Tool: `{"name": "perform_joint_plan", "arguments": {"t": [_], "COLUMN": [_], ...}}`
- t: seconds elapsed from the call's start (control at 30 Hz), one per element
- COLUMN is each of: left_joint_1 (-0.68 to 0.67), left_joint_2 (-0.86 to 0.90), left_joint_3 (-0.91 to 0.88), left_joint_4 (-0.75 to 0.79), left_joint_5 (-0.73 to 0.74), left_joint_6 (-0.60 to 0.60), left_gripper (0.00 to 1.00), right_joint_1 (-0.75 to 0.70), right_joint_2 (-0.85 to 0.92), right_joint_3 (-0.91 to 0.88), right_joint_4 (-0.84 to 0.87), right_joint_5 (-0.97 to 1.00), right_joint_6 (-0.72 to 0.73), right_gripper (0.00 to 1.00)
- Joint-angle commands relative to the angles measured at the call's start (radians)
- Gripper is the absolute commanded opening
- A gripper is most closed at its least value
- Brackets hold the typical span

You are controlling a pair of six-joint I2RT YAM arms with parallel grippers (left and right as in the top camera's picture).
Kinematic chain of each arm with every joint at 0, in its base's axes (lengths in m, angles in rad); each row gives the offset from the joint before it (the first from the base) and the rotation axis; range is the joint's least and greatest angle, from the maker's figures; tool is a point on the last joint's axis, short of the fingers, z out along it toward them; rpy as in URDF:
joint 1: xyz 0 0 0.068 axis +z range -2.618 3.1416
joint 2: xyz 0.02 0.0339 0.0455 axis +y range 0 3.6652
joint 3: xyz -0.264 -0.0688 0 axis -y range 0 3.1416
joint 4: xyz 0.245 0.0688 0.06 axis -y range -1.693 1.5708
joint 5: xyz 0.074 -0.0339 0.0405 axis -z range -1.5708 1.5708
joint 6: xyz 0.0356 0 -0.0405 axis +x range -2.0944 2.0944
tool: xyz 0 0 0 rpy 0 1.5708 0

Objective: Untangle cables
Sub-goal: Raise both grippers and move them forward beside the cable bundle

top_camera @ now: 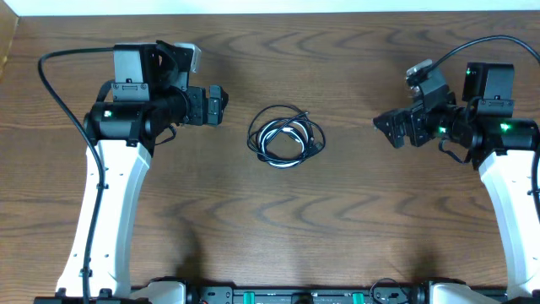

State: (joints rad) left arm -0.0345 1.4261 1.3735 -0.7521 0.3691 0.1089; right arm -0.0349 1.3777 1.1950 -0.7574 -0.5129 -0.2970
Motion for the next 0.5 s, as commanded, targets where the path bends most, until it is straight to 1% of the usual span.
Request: {"name": "perform_joint_plan", "arguments": {"t": [0.0, 0.13, 0.27, 0.33, 0.37, 0.47], "left_joint_1": [-0.002, -0.002, -0.009, -0.024, -0.042, -0.078], "left_joint_2": [-0.002, -0.002, 0.0, 0.007, 0.019, 0.053], "left_joint_3": [0.018, 0.018, 0.018, 0.018, 0.018, 0.018], "left_joint_4": [-0.003, -0.003, -0.007, -0.025, -0.032, -0.024], "left_joint_5": [0.017, 0.017, 0.016, 0.016, 0.016, -0.009], "left_joint_6": [0.001, -0.025, -0.024, -0.03, -0.04, -0.099], "left_gripper": [0.98, 0.98, 0.98, 0.99, 0.94, 0.88], "right_joint_1": [0.01, 0.011, 0.013, 0.016, 0.015, 0.015], "right_joint_2": [-0.002, -0.001, -0.001, -0.001, -0.001, -0.001], "right_joint_3": [0.025, 0.025, 0.021, 0.021, 0.021, 0.021], "right_joint_4": [0.013, 0.011, 0.001, 0.002, 0.002, 0.0], "right_joint_5": [-0.023, -0.069, -0.07, -0.069, -0.067, -0.039], "right_joint_6": [0.121, 0.136, 0.171, 0.198, 0.219, 0.264], "right_gripper": [0.99, 0.99, 0.92, 0.91, 0.9, 0.89]}}
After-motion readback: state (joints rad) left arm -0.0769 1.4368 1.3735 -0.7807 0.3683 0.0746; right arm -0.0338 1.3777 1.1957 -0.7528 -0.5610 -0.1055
